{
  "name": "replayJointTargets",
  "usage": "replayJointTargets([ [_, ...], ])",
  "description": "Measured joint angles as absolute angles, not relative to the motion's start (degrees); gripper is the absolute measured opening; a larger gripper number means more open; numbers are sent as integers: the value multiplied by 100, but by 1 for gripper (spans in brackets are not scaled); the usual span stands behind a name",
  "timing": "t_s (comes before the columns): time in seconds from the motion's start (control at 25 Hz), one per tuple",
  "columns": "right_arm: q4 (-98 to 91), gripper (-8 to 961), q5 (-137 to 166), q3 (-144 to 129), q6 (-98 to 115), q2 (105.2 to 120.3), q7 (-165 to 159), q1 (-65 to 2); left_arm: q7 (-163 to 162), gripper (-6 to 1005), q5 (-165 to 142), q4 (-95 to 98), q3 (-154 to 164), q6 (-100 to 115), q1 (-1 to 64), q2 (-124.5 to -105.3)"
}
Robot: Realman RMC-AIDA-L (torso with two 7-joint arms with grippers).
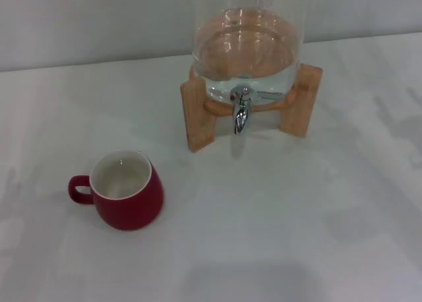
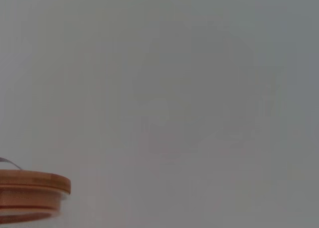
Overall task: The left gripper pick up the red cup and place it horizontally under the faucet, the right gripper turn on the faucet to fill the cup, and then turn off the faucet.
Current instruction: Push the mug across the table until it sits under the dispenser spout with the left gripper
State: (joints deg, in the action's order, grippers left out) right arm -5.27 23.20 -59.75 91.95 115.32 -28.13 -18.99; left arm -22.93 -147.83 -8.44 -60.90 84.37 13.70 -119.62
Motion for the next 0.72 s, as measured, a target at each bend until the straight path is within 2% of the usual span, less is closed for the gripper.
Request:
replayJointTargets([
  [0.72,-527,779,2320,-5990,9202,11531,-2813,-1909,-2294,870,-14885,-844,-6067,8228,1357,-11963],
])
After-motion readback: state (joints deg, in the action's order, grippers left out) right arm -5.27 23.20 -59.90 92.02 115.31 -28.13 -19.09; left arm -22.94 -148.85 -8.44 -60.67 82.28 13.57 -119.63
